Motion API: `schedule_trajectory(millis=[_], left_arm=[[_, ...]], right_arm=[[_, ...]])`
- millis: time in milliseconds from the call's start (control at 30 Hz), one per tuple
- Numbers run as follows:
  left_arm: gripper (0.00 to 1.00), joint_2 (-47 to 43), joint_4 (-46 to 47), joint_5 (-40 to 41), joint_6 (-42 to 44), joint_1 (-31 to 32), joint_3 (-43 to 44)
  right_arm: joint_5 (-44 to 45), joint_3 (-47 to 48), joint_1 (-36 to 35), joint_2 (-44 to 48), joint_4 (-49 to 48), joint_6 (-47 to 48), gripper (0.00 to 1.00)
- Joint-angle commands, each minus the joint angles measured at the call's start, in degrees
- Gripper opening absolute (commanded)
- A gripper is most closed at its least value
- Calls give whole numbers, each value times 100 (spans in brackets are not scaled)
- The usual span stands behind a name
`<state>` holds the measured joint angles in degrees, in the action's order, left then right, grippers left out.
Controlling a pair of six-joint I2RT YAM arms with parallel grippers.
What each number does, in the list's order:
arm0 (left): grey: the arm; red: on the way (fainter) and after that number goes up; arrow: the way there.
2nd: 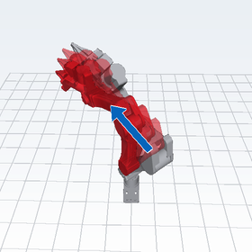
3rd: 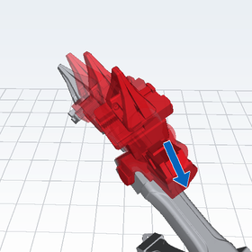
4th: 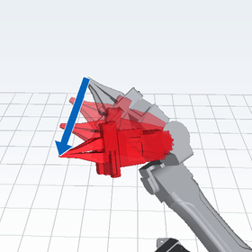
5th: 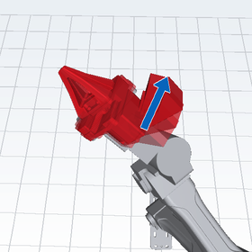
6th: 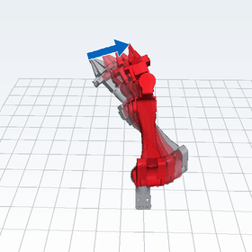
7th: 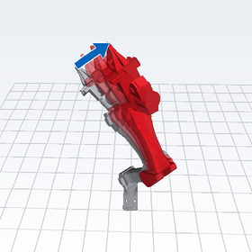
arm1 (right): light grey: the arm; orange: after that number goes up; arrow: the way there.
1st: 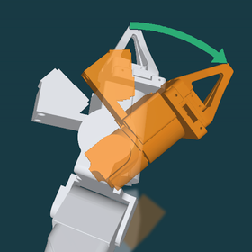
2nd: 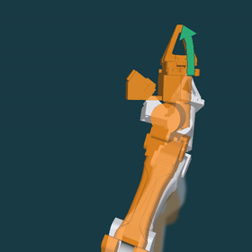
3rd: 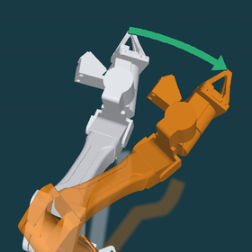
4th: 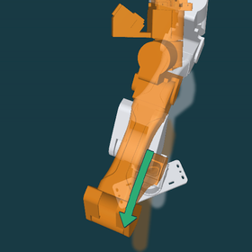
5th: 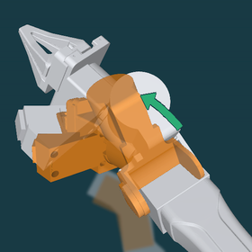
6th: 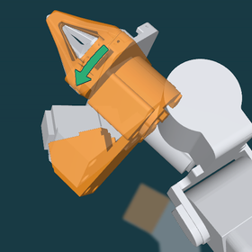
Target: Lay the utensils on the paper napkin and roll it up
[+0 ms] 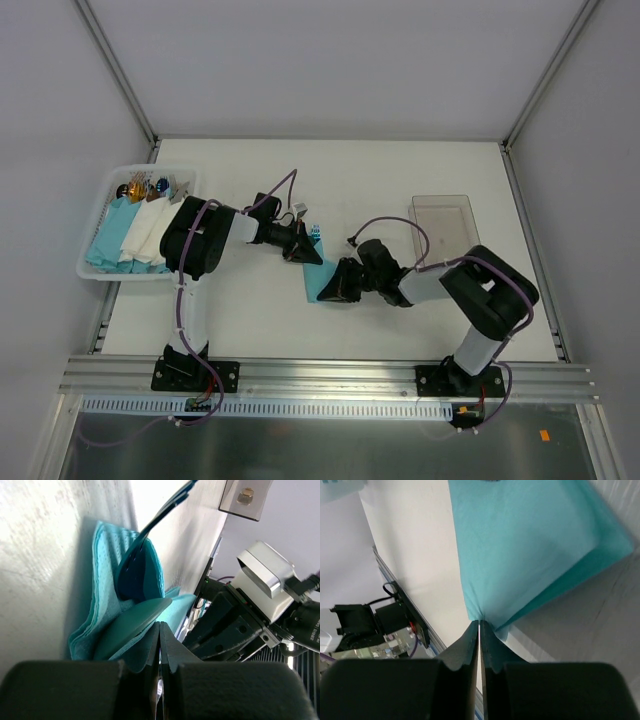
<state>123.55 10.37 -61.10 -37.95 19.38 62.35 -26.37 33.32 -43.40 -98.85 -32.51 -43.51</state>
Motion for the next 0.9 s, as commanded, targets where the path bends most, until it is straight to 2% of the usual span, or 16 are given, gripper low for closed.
schedule_trajectory(millis=[0, 200, 400, 567, 867], left_arm=[[0, 442, -352, 705, 262, -101, -30], [0, 477, -378, 722, 315, -101, -30], [0, 477, -395, 696, 333, -101, -30], [0, 477, -396, 661, 341, -101, -30], [0, 530, -422, 652, 341, -101, -12]], right_arm=[[-113, 24, -99, 602, 544, 500, 8], [-307, 998, -90, 622, 790, 571, 10], [-167, 1563, -72, -221, 721, 317, 10], [-456, 1625, 112, -968, -8, -175, 10], [-597, 1555, 270, -1453, -63, -255, 9]])
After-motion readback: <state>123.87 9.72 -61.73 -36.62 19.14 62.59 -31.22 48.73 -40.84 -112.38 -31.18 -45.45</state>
